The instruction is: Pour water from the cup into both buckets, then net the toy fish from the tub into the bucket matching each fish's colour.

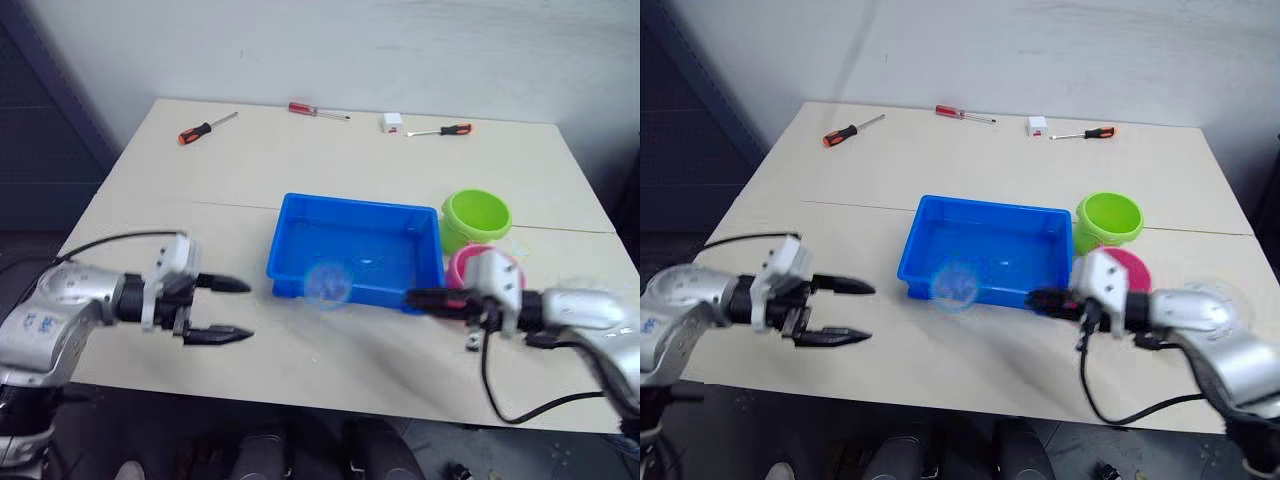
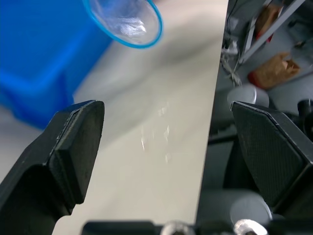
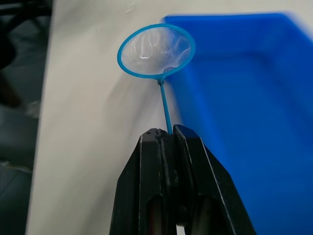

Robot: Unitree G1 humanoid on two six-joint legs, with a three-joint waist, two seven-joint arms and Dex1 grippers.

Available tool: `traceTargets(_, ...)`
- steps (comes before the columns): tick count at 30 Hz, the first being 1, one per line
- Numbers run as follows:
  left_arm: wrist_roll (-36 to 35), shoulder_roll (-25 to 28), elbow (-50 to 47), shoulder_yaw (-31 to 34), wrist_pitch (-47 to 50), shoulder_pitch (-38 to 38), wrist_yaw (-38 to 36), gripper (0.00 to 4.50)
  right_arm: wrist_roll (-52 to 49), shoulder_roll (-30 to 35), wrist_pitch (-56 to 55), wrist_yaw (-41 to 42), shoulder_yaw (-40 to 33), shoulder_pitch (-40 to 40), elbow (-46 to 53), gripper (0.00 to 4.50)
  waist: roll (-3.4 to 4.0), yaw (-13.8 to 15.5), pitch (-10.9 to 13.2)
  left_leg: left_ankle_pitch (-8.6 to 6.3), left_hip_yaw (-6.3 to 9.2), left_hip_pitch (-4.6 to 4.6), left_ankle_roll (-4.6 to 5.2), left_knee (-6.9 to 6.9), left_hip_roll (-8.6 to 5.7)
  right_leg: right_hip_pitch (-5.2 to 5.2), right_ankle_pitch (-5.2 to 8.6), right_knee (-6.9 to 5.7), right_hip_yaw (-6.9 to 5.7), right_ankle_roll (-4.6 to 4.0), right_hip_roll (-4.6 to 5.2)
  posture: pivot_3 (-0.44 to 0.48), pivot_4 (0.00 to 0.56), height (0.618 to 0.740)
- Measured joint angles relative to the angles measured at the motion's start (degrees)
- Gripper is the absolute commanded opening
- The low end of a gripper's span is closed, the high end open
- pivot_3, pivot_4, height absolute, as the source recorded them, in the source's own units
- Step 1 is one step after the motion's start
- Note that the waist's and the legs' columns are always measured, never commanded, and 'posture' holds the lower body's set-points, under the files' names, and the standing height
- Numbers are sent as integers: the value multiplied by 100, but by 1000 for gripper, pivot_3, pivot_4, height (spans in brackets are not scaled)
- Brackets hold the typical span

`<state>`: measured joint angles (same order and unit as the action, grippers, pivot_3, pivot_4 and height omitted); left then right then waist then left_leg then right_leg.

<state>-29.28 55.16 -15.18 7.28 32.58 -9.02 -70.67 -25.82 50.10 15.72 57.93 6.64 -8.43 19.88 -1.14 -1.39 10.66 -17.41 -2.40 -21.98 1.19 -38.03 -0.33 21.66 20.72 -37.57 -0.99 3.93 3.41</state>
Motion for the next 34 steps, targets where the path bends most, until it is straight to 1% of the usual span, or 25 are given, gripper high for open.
traceTargets(3,142,10,24,143,-93,209,242,4452,661,-284,-398,87,502,-152,-510,0,0,-6,0,0,1,1,0,-1,0,-1,0,-2,-1,0,0,0,150,740)
traceTargets(5,120,-4,19,205,-11,217,369,4500,979,-394,-657,169,738,-187,-754,842,0,-10,0,-2,5,1,4,0,0,0,0,-4,-4,0,0,0,150,740)
traceTargets(6,87,-25,21,261,37,215,430,4500,1116,-464,-758,197,832,-233,-888,1077,0,-14,0,-2,6,1,3,1,0,0,0,-4,-5,0,-1,0,150,740)
traceTargets(7,42,-53,21,304,69,192,473,4500,1218,-518,-828,217,881,-260,-980,1566,0,-14,0,-2,7,1,3,1,0,1,0,-6,-5,0,0,0,150,740)
traceTargets(8,7,-89,22,322,87,140,509,4500,1322,-553,-884,232,910,-278,-1060,1932,0,-14,0,-2,7,1,3,1,0,1,0,-7,-6,0,0,0,150,740)
traceTargets(9,-20,-137,24,332,103,77,546,4500,1396,-559,-923,231,903,-284,-1111,2529,1,-14,0,-2,7,1,2,1,0,1,0,-8,-6,0,0,0,150,740)
traceTargets(10,-58,-168,32,340,117,30,573,4500,1430,-557,-928,223,870,-288,-1116,2899,1,-14,0,-1,7,1,1,1,0,1,0,-8,-8,0,-1,0,150,740)
traceTargets(12,-205,-291,88,373,214,-142,626,4500,1346,-552,-819,125,592,-143,-992,3917,1,-10,1,1,9,1,-2,1,0,1,0,-10,-10,0,-1,0,150,740)
traceTargets(13,-325,-350,146,387,291,-271,629,4500,1188,-532,-693,34,261,116,-798,4310,1,8,1,1,14,-3,-4,2,0,1,0,-9,-14,0,-1,0,150,740)
traceTargets(14,-452,-368,217,446,339,-363,622,4500,996,-488,-583,-36,-151,464,-563,4459,5,54,1,0,22,-7,-8,1,0,2,0,-8,-22,0,-1,0,150,740)
traceTargets(15,-553,-368,307,562,396,-450,617,4500,736,-375,-399,-110,-706,941,-306,4459,5,99,1,-2,24,-10,-10,4,0,0,0,-8,-25,0,-2,0,150,740)
traceTargets(16,-612,-342,391,665,423,-459,613,4500,603,-284,-265,-149,-1046,1148,-222,4459,4,116,1,-2,25,-8,-10,5,0,-7,0,-8,-26,0,-2,0,150,740)
traceTargets(19,-648,-336,793,738,398,-705,595,4500,-24,-286,257,-310,-2671,1982,274,4459,8,132,2,-3,22,-5,-5,2,-1,-12,0,1,-25,0,-1,0,150,740)
traceTargets(21,-593,-331,1114,720,262,-812,547,4500,-211,-264,439,-319,-3626,2458,339,4459,6,123,2,-7,21,2,1,4,-1,-16,0,5,-24,0,-2,0,150,740)
traceTargets(22,-485,-304,1352,694,106,-870,491,4500,-235,-254,447,-213,-4133,2830,331,4459,6,128,1,-16,22,5,18,10,-1,-16,0,7,-24,0,-3,0,150,740)
traceTargets(24,-287,-249,1854,638,-111,-993,430,4500,-187,-257,429,-27,-4784,3354,178,4459,6,129,1,-17,20,11,19,25,-1,-16,1,9,-24,-1,-4,0,150,740)
traceTargets(26,-158,-214,2307,572,-174,-1174,360,4500,-153,-262,415,49,-5257,3581,-133,4459,6,107,1,-17,14,16,20,26,-1,-16,1,6,-15,-1,-3,0,150,740)
traceTargets(29,-124,-44,2718,510,-137,-1334,74,4500,-129,-223,369,101,-5781,3655,-678,4459,5,40,1,-17,10,25,22,30,-1,-20,1,4,-10,-1,-2,0,150,740)
traceTargets(31,-81,33,2747,496,-188,-1336,-98,4500,-186,-132,555,196,-5964,3770,-876,4459,5,12,1,-16,10,36,19,49,-1,-24,2,8,-9,-2,0,0,150,740)
traceTargets(34,167,-37,2898,391,-608,-1494,-65,4500,-117,-127,430,131,-6125,3703,-1000,4459,5,-15,1,-4,8,54,7,76,-2,-27,3,8,-8,-7,-1,0,150,740)
